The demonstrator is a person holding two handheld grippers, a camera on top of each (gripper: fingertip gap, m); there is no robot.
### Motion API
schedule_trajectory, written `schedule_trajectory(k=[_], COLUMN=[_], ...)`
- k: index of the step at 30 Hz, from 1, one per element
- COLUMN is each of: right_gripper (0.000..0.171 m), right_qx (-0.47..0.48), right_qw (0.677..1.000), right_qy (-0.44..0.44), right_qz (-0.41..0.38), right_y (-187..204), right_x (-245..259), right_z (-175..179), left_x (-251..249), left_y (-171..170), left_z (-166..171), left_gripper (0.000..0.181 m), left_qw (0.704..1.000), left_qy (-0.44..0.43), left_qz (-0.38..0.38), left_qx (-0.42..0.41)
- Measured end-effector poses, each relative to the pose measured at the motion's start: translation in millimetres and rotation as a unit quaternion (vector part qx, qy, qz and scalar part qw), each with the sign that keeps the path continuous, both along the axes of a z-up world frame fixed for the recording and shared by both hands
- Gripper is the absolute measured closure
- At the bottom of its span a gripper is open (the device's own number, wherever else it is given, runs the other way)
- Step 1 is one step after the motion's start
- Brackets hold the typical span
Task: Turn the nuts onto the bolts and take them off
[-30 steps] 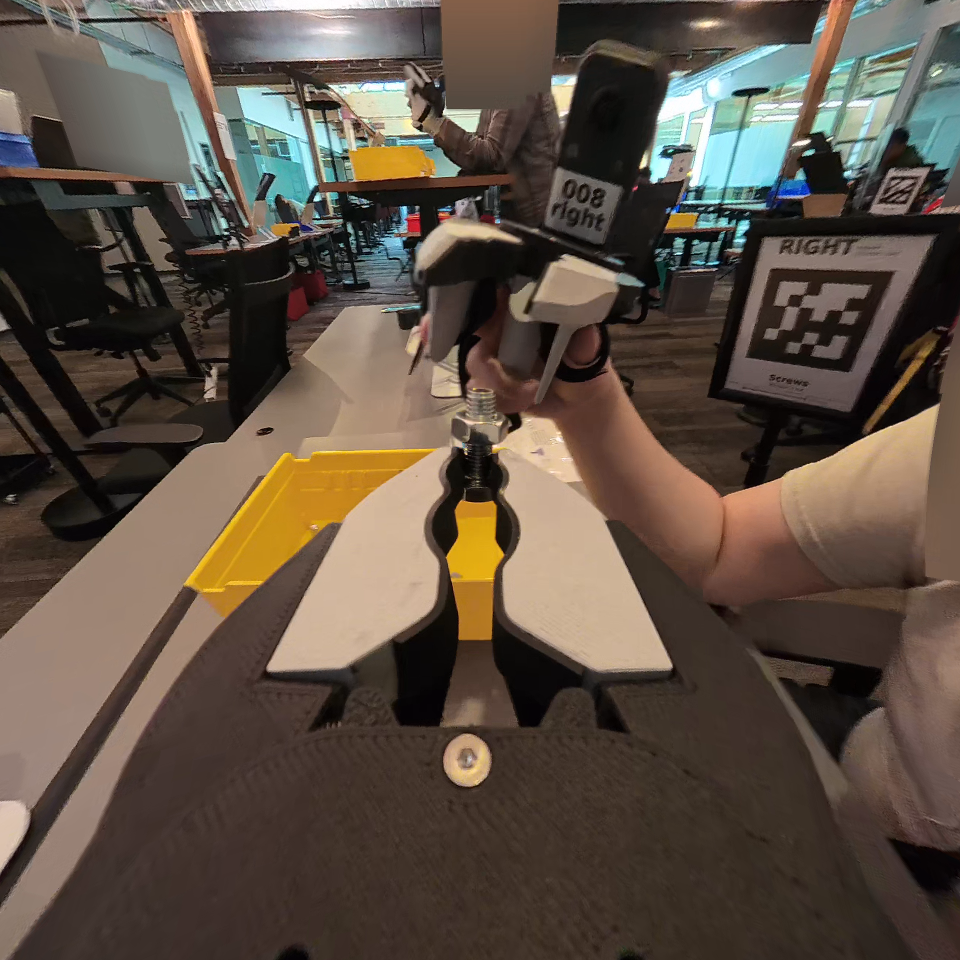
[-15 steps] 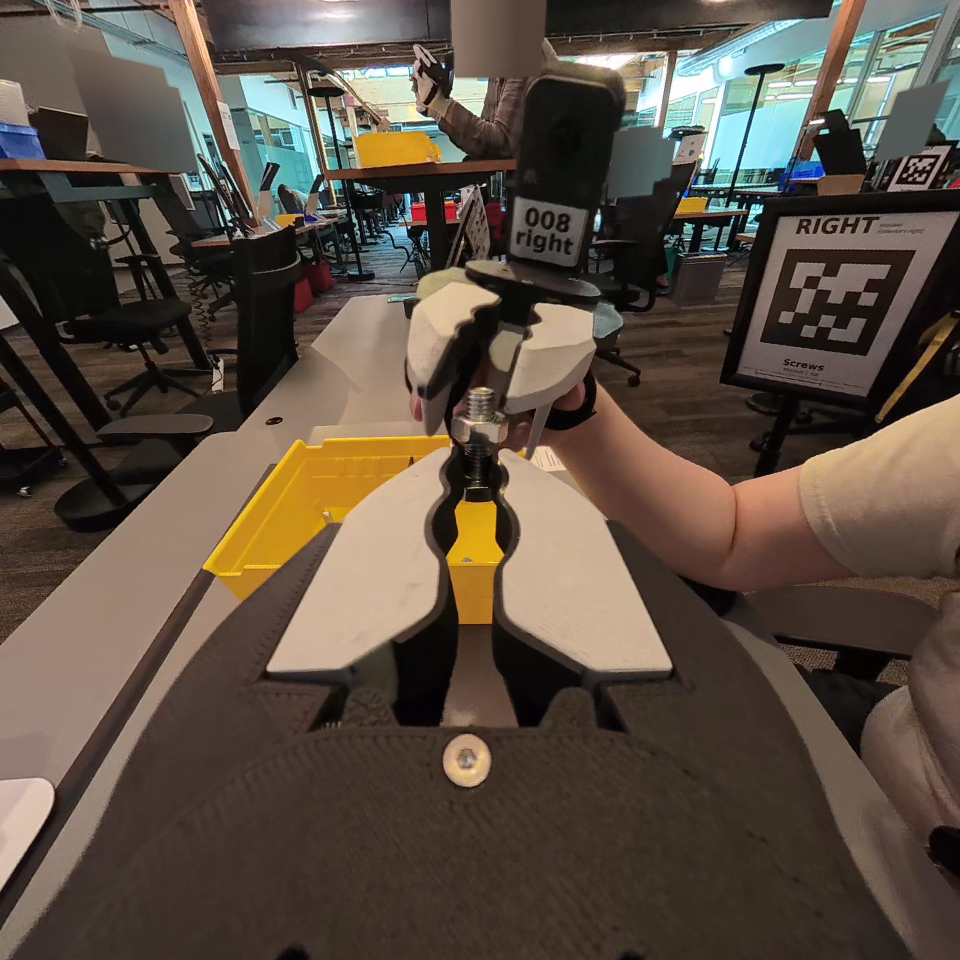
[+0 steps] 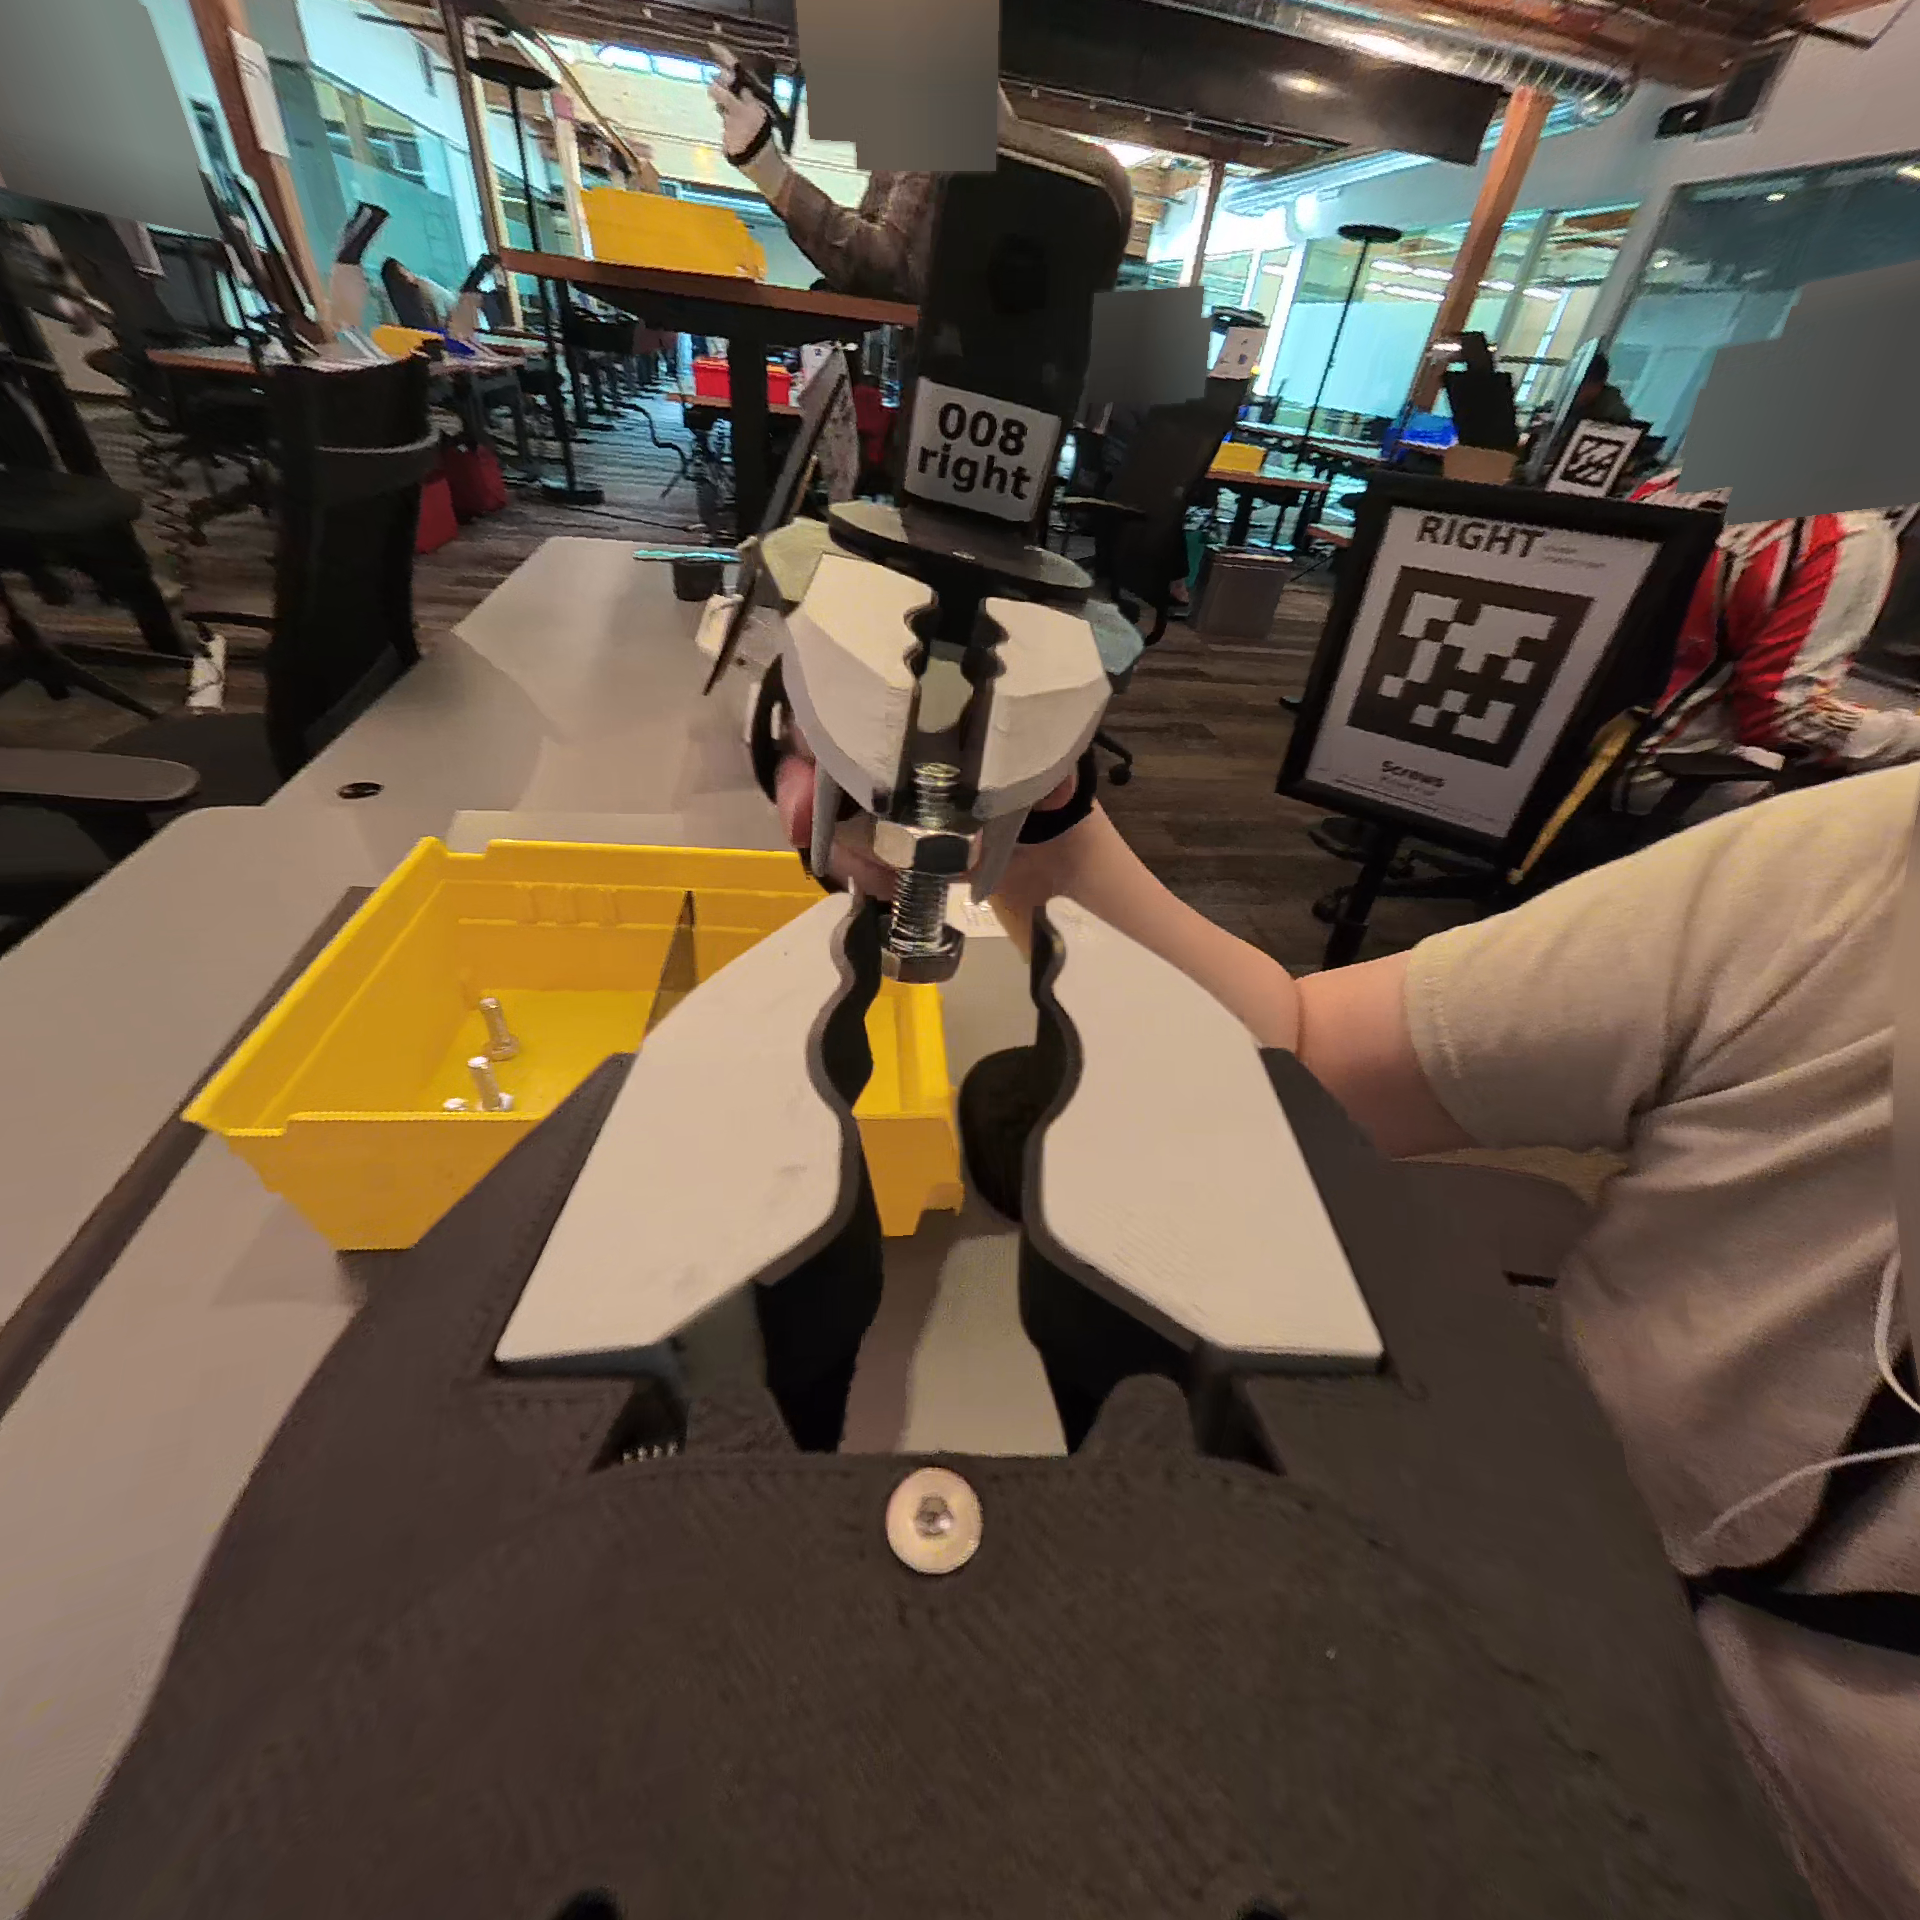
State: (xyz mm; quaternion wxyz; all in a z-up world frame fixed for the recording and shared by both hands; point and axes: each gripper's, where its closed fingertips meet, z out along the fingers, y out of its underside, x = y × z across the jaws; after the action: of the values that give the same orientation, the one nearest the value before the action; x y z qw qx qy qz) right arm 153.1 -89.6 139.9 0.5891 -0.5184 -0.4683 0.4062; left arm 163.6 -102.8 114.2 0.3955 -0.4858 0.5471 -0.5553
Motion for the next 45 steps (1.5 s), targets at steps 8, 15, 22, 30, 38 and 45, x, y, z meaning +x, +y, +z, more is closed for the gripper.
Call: schedule_trajectory(k=[8,15,22,30,38,45], right_gripper=[0.161,0.161,0.161,0.161,0.127,0.144], right_qx=[0.043,0.070,0.066,0.061,0.093,0.056], right_qw=[0.998,0.995,0.996,0.996,0.994,0.996], right_qy=[-0.006,-0.016,-0.013,-0.004,0.019,0.058], right_qz=[0.049,0.065,0.066,0.067,-0.059,-0.022], right_y=[-21,-30,-28,-26,6,3], right_x=[-4,-3,-1,0,10,3], right_z=[3,1,1,1,9,14], left_x=[5,8,12,15,5,3], left_y=[-8,-21,-22,-16,6,9], left_z=[-17,-18,-16,-17,2,5], left_gripper=[0.144,0.164,0.158,0.163,0.164,0.164], left_qw=[0.999,0.997,0.998,0.998,0.999,0.997], left_qy=[0.044,0.030,0.017,0.012,-0.021,-0.025], left_qz=[-0.025,-0.067,-0.061,-0.020,0.041,0.057], left_qx=[0.009,0.006,0.007,0.052,0.026,0.034])
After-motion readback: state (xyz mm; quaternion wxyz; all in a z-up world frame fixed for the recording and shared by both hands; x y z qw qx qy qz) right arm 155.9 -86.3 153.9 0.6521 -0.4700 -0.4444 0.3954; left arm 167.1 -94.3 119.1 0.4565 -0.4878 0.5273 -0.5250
